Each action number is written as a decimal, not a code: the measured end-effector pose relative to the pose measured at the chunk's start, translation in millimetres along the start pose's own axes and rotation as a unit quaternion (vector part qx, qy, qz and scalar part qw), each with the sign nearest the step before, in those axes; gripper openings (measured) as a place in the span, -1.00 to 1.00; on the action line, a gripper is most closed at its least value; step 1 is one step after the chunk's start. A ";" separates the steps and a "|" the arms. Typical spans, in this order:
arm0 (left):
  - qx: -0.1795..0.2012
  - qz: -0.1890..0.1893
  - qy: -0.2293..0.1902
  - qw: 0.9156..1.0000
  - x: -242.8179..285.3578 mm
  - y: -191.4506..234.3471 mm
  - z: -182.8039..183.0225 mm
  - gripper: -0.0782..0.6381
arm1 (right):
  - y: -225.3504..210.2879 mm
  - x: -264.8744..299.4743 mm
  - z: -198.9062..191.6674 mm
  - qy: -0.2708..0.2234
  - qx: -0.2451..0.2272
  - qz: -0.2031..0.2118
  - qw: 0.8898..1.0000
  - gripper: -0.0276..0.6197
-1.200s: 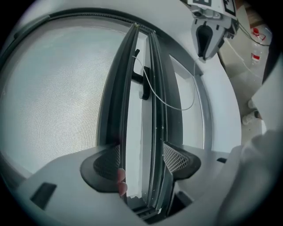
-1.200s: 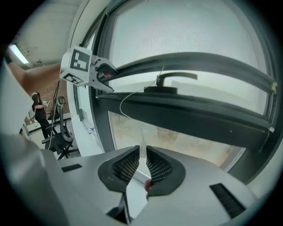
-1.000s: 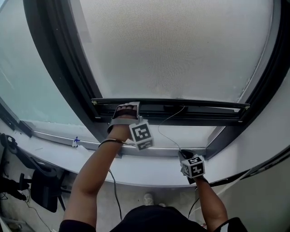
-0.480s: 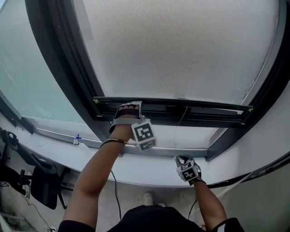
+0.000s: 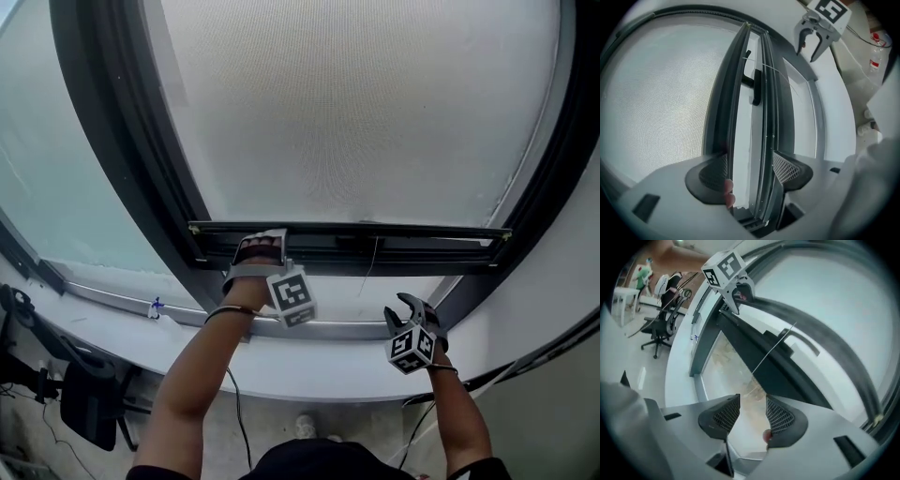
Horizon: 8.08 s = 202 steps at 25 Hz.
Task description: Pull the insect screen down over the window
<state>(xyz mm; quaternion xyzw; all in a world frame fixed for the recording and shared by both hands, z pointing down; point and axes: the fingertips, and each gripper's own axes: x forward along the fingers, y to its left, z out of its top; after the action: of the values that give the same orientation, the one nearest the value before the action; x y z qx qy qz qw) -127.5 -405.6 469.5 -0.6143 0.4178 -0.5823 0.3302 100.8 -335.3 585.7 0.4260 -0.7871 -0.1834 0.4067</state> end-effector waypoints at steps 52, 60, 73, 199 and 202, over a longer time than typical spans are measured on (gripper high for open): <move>0.021 -0.098 0.021 0.995 22.2 -76.5 -14.5 0.07 | -105.5 10.4 -14.2 0.159 -0.274 -0.042 0.948 -0.36; 0.042 -0.076 0.031 0.996 20.1 -78.6 -19.0 0.07 | -99.2 7.3 -13.6 0.169 -0.292 -0.014 0.941 -0.36; 0.031 -0.132 0.019 0.991 16.4 -76.3 -16.0 0.06 | -103.1 1.4 -8.6 0.181 -0.285 0.035 0.941 -0.36; -0.609 0.007 -0.260 0.749 -345.8 -126.7 -31.2 -0.77 | 90.1 -310.4 121.3 -0.203 0.321 -0.136 0.915 -0.90; -0.608 -0.007 -0.260 0.750 -366.5 -149.0 -33.1 -0.77 | 116.2 -330.7 117.1 -0.194 0.327 -0.136 0.915 -0.90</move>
<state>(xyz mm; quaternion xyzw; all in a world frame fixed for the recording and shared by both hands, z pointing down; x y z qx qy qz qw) -131.1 -9.4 444.8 -0.8158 0.5774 -0.0247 -0.0214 48.2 -4.8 429.0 0.5939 -0.8012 -0.0481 0.0552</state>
